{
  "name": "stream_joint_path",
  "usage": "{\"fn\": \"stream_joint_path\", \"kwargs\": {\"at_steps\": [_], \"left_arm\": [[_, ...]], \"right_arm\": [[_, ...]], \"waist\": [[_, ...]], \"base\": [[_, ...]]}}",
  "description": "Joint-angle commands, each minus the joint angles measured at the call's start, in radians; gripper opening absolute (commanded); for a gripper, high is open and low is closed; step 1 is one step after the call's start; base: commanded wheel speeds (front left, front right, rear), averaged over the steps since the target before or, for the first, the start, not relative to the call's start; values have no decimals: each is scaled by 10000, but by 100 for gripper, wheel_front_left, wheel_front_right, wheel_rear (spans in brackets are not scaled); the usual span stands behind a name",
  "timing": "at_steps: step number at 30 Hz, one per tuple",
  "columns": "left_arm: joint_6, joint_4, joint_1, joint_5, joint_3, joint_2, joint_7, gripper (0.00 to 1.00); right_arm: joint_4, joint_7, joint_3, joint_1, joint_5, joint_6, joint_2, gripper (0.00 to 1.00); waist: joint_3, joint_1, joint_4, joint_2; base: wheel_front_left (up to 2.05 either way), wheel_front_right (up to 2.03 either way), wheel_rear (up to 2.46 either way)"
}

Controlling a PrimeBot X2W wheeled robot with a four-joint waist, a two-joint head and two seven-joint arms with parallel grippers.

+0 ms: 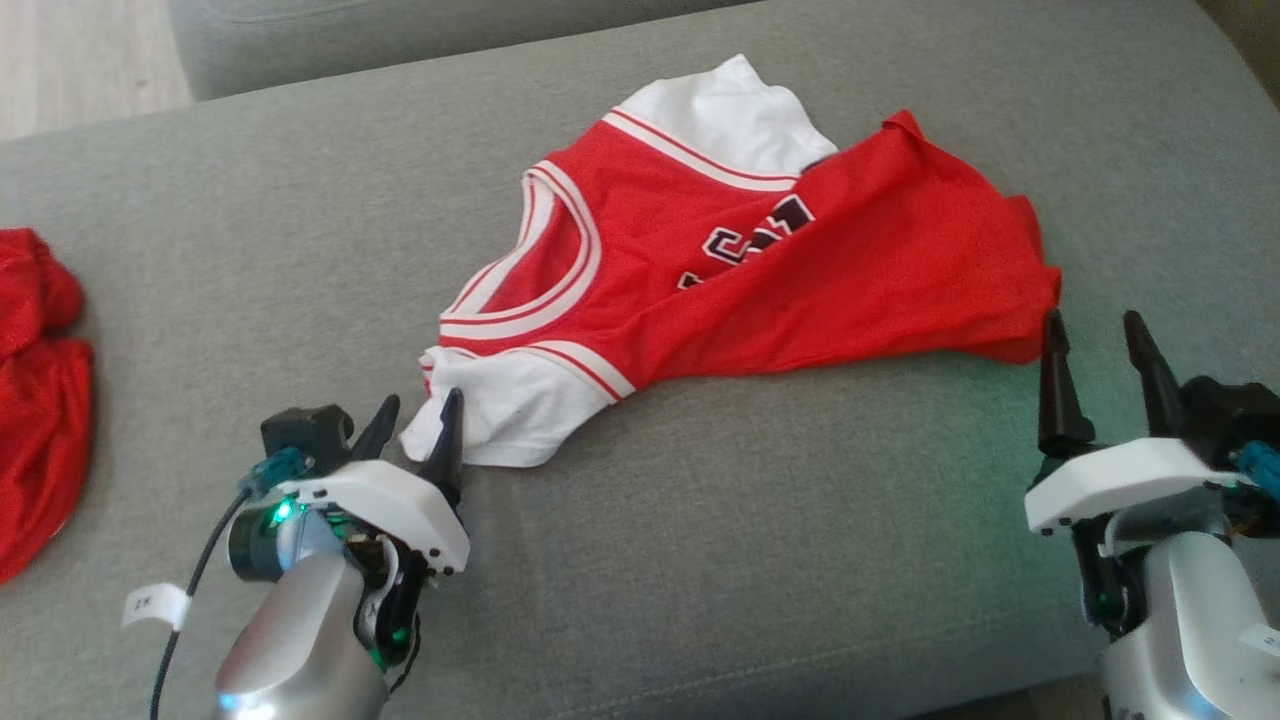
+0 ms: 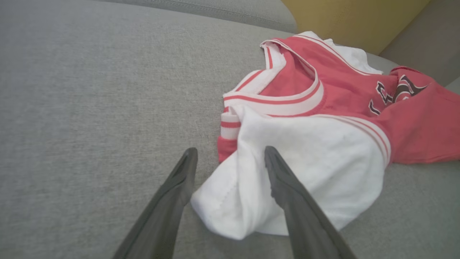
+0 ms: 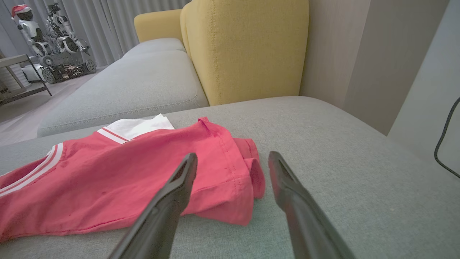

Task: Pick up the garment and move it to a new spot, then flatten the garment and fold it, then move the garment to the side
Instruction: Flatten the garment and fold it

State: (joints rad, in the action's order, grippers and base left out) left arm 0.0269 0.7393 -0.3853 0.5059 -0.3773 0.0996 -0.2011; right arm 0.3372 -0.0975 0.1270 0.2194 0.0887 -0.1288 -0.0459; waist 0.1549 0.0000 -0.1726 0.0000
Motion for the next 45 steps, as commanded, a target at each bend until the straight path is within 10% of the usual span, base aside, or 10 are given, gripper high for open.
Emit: {"fn": "stream_joint_path", "kwargs": {"at_steps": [1,14,45], "left_arm": [[16,-236,-481,32,349,179,-256,100],[411,-1417,785,-29,389,484,-550,100],[278,-1034,-65,-2664,-2146,1558,-110,100]], "right_arm": [[-256,-120,-129,235,-92,-19,-44,100],[-207,-59,-33,-148,1,-19,-43,100],[-392,-33,99,-35,120,-19,-43,100]], "waist": [[-87,0,169,0],[-545,0,895,0],[-131,0,201,0]], "base": [[0,0,0],[0,0,0],[0,0,0]]}}
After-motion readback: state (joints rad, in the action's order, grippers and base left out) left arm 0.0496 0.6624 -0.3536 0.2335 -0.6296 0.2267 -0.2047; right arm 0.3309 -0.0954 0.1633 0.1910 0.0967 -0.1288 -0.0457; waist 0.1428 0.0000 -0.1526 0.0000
